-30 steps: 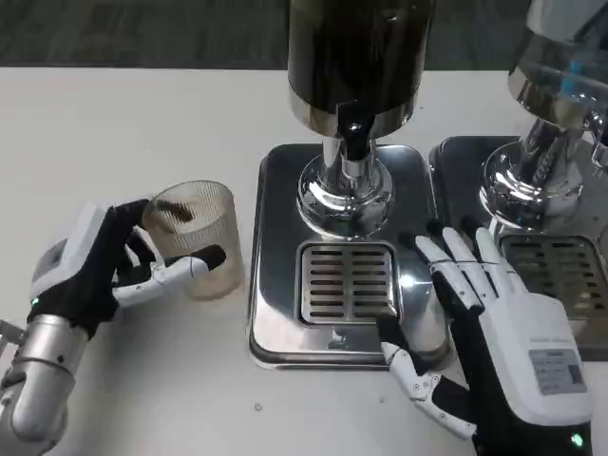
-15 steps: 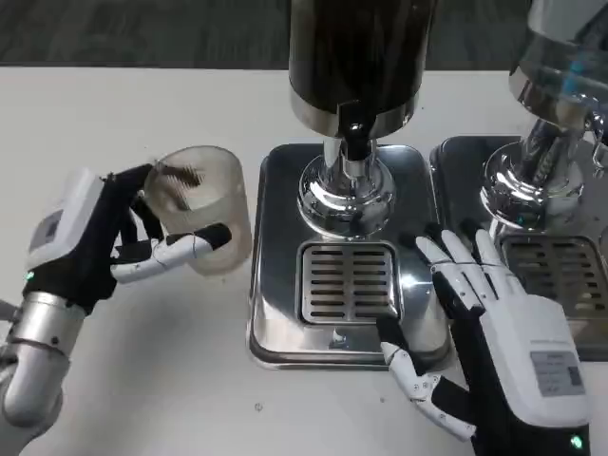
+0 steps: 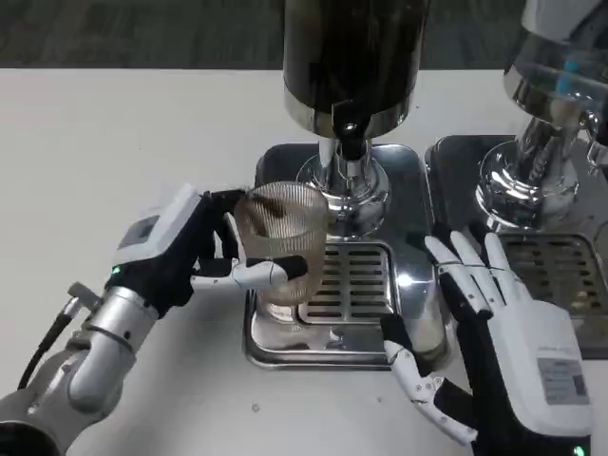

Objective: Grasp the cup under the faucet to collect the drink, then remove the cup.

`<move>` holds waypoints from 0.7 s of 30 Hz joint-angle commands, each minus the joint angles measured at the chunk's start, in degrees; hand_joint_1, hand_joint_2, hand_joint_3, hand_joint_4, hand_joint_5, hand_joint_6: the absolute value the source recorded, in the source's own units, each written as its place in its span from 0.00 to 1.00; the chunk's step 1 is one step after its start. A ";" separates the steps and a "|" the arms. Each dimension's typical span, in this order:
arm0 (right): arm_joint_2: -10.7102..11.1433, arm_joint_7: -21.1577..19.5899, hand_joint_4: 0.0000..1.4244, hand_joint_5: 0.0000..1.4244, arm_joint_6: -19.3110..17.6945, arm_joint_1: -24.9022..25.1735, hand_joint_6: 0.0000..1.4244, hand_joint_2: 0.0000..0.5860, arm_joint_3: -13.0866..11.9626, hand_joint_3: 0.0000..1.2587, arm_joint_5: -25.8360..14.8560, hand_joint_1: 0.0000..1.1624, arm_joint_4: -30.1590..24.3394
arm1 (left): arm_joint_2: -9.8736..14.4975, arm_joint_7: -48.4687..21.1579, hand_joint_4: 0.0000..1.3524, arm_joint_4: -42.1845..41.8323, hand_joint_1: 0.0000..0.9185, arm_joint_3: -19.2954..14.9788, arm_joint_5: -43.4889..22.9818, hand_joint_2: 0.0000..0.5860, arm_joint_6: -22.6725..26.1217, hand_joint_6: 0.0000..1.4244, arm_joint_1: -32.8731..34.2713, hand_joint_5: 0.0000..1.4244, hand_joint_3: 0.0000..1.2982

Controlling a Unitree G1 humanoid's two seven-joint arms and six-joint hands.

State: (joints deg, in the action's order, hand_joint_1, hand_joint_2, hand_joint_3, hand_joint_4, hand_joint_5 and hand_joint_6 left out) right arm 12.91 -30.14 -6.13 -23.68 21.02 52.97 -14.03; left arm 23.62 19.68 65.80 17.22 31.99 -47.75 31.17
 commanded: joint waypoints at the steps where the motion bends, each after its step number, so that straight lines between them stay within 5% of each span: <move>1: -0.98 -1.12 0.07 0.01 -0.29 -1.04 0.10 0.72 -0.23 0.15 0.06 0.26 -1.07 | -1.16 -0.30 0.49 1.01 0.36 1.01 0.42 0.22 0.79 0.81 3.13 0.65 0.43; 18: -2.79 -1.66 0.07 0.02 -0.28 -2.30 0.11 0.72 0.33 0.16 0.34 0.26 -1.70 | -4.08 -2.64 0.41 2.87 0.28 4.68 1.52 0.20 2.28 0.70 6.61 0.54 0.37; 21: -3.11 -1.62 0.07 0.02 -0.29 -2.54 0.12 0.72 0.46 0.16 0.45 0.26 -1.79 | -4.45 -3.55 0.37 2.81 0.25 4.99 1.51 0.20 2.19 0.60 6.93 0.48 0.34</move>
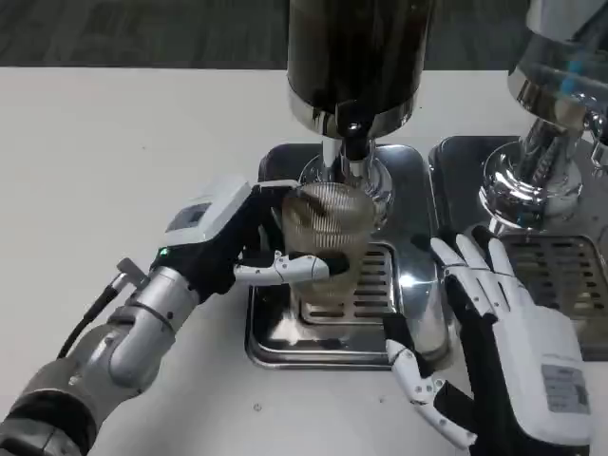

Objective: Grasp the cup under the faucet to collect the drink, then remove the cup.

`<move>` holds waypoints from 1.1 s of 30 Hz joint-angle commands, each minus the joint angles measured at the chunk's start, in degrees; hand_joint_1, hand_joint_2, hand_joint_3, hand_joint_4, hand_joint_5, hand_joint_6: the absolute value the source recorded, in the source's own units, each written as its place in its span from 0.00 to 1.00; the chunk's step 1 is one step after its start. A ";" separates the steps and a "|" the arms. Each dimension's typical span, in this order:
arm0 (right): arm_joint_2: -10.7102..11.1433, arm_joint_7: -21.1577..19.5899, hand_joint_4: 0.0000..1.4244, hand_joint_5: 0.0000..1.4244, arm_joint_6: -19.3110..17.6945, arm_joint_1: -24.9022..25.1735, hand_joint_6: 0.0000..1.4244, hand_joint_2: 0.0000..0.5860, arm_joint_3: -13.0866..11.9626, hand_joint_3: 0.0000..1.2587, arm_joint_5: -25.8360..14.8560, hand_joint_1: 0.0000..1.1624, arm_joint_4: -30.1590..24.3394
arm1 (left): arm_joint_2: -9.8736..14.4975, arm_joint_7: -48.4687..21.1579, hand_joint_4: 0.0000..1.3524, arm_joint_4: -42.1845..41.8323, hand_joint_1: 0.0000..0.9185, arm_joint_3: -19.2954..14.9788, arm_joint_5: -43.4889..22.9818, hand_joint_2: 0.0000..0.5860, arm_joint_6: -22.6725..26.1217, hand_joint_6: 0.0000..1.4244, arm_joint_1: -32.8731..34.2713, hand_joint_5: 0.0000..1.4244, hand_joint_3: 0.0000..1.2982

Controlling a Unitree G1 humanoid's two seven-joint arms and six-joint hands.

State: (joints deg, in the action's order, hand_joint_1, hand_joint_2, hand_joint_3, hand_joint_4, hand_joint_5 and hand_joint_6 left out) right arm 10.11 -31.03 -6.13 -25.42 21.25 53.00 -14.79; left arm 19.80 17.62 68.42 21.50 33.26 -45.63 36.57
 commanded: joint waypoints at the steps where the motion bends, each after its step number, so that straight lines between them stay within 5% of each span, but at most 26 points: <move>1: -0.43 -0.72 0.07 0.02 -0.30 -0.89 0.12 0.72 0.29 0.16 0.40 0.26 -1.05 | -0.74 -1.74 0.36 0.11 0.24 0.84 0.33 0.20 0.03 0.58 1.64 0.46 0.34; 13: -0.95 -0.32 0.07 0.04 -0.39 -1.51 0.13 0.72 0.76 0.16 -0.21 0.26 -1.30 | -0.76 -4.86 0.25 -0.21 0.16 0.69 -0.32 0.16 0.31 0.35 2.09 0.34 0.22; 21: -0.78 0.64 0.07 0.05 -0.42 -1.24 0.15 0.72 0.81 0.16 -1.12 0.26 -1.43 | -0.98 -8.64 0.01 -0.75 0.09 0.98 -0.22 0.15 2.91 0.16 2.27 0.08 0.16; 33: -0.65 1.22 0.08 0.06 -0.73 -1.04 0.15 0.72 0.72 0.17 -1.58 0.26 -1.29 | 1.14 -7.69 0.00 -6.51 0.07 -2.41 -3.57 0.13 0.72 0.11 -1.68 0.02 0.06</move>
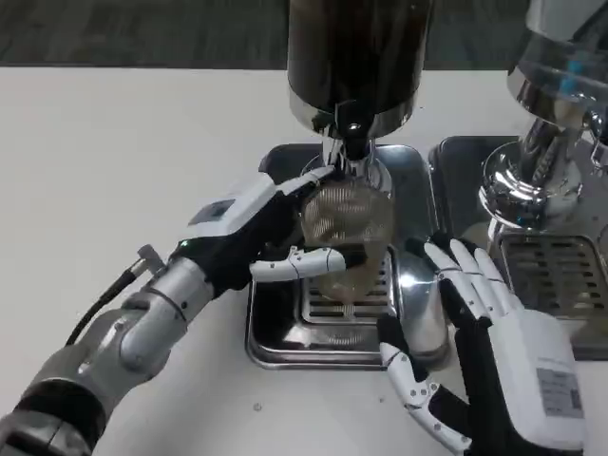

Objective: Grasp the cup under the faucet to collect the drink, then remove the cup.

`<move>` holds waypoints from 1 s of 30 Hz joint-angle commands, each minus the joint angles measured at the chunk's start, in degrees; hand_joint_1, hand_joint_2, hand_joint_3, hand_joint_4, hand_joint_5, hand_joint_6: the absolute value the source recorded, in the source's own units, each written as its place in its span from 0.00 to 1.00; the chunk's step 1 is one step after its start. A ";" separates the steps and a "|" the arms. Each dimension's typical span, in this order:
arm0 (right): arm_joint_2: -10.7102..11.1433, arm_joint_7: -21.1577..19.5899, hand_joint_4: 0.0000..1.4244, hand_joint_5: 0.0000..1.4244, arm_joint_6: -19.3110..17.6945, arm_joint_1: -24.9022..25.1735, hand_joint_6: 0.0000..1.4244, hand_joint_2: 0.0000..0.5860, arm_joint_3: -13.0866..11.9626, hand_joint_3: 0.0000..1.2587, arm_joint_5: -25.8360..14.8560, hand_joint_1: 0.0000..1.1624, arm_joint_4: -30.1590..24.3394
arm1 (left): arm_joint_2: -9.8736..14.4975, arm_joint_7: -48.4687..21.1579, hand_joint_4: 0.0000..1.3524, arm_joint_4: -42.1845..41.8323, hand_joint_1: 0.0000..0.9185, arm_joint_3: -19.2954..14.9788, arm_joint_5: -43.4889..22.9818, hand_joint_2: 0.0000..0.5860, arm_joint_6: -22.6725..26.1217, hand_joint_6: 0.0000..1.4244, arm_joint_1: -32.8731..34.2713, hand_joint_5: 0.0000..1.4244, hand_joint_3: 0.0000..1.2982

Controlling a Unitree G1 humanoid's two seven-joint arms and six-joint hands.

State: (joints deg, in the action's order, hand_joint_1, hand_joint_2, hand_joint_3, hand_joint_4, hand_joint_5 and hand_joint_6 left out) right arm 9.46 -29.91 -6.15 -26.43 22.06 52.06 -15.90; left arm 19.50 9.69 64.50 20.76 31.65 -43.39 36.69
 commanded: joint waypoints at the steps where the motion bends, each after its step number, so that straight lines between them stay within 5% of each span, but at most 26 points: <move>1: 0.02 0.11 0.08 0.06 -0.81 0.05 0.15 0.72 -0.07 0.17 -0.73 0.26 -0.10 | 2.13 0.20 0.00 -3.87 0.07 -2.26 -2.55 0.13 -2.26 0.11 -2.71 0.02 0.06; 12: 0.34 0.04 0.08 0.06 -1.91 2.53 0.15 0.72 -0.56 0.17 -2.45 0.26 1.64 | 10.33 -4.11 0.02 -21.93 0.03 -12.21 -13.41 0.15 -7.68 0.14 -15.40 0.08 0.09; 21: 0.26 0.08 0.08 0.06 -2.97 4.69 0.16 0.72 -1.21 0.17 -3.68 0.26 3.53 | 13.32 -18.75 0.21 -29.85 0.00 -20.80 -35.45 0.22 -10.41 0.27 -18.71 0.24 0.24; 26: 0.24 0.05 0.08 0.06 -3.67 5.92 0.16 0.72 -1.45 0.17 -4.61 0.26 5.05 | 11.88 -37.77 0.29 -32.38 0.00 -23.98 -55.69 0.20 -4.18 0.32 -14.13 0.30 0.34; 30: 0.00 0.10 0.08 0.06 -4.21 6.75 0.16 0.73 -1.74 0.17 -5.83 0.26 6.39 | 10.77 -53.08 0.26 -32.80 0.00 -26.20 -65.79 0.17 7.39 0.25 -9.80 0.27 0.29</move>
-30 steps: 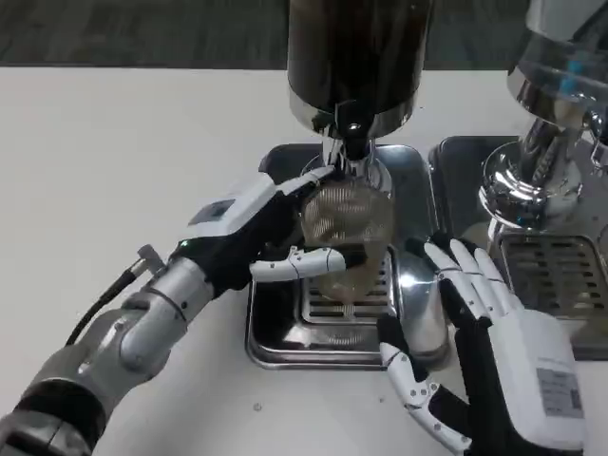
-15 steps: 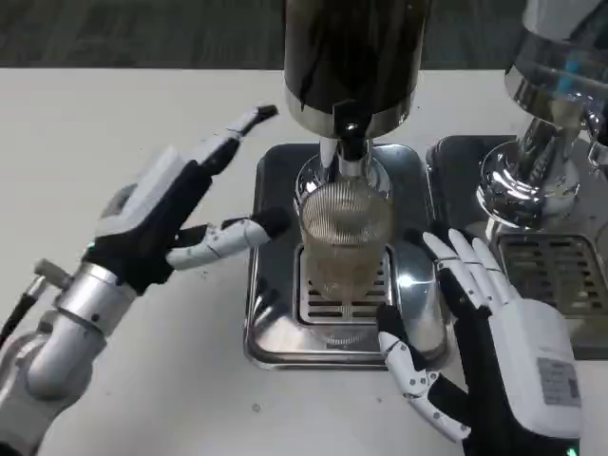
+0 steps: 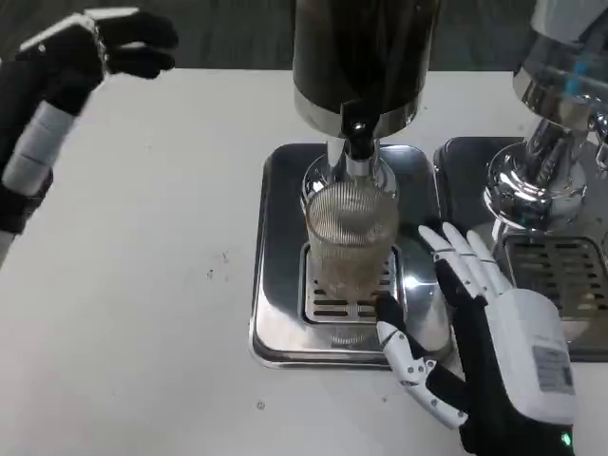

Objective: Grasp the cup under the faucet to collect the drink, then remove the cup.

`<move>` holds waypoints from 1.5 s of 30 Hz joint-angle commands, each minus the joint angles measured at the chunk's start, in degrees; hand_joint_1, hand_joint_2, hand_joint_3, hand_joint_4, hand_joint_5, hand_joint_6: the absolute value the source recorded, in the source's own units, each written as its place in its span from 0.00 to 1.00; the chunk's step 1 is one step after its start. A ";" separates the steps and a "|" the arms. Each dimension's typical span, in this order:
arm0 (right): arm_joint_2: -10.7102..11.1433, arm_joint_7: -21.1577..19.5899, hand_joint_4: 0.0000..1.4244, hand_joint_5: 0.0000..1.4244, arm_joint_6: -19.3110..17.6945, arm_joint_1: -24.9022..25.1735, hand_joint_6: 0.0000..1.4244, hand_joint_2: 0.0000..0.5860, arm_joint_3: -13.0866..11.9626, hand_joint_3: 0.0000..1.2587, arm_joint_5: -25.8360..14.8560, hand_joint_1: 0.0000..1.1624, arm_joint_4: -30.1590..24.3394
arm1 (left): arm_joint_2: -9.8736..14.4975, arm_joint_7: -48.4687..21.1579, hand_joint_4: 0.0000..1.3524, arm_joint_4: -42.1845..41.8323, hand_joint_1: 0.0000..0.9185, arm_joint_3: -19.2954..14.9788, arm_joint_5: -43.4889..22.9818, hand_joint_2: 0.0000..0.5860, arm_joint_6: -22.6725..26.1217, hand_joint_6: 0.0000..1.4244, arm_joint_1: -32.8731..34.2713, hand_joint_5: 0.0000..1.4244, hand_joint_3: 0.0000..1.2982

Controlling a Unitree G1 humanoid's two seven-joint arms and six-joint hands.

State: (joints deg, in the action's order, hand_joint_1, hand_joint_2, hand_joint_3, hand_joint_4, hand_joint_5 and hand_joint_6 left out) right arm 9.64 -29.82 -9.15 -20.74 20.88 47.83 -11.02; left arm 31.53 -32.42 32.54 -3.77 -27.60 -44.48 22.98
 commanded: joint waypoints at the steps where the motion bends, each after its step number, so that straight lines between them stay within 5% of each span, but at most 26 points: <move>1: -0.26 0.02 0.08 0.06 -1.40 1.26 0.16 0.73 -0.69 0.17 -2.09 0.26 1.94 | -1.53 -13.79 0.24 -0.66 0.00 -2.12 -7.92 0.14 11.23 0.23 4.99 0.26 0.28; 8: -0.33 -0.32 0.08 0.06 -2.04 1.93 0.16 0.73 -1.13 0.18 -3.08 0.27 3.10 | -3.38 -28.37 0.14 -0.35 0.00 -2.94 -11.96 0.12 29.93 0.12 10.80 0.16 0.18; 17: -1.26 -1.18 0.08 0.06 -1.89 1.33 0.15 0.73 -1.55 0.18 -3.71 0.27 3.34 | -6.63 -34.23 0.09 1.18 0.00 -3.77 -10.17 0.13 41.38 0.08 15.82 0.12 0.13; 35: -3.67 -4.24 0.08 0.06 -1.76 -0.41 0.15 0.72 -1.72 0.18 -3.47 0.26 3.38 | -13.62 -37.67 0.05 16.36 0.00 -2.41 2.35 0.13 38.04 0.04 23.74 0.09 0.10; 45: -4.33 -5.05 0.09 0.06 -1.75 -1.88 0.15 0.72 -1.39 0.18 -3.32 0.26 2.70 | -15.01 -36.62 0.04 21.99 0.00 -0.59 9.85 0.13 29.35 0.00 24.52 0.08 0.09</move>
State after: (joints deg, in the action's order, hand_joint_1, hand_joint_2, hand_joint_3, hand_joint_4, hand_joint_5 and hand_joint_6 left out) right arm 5.64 -33.98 -10.52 -21.63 19.44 44.29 -8.16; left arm 16.93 -69.50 52.80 -5.48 -20.56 -12.51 46.19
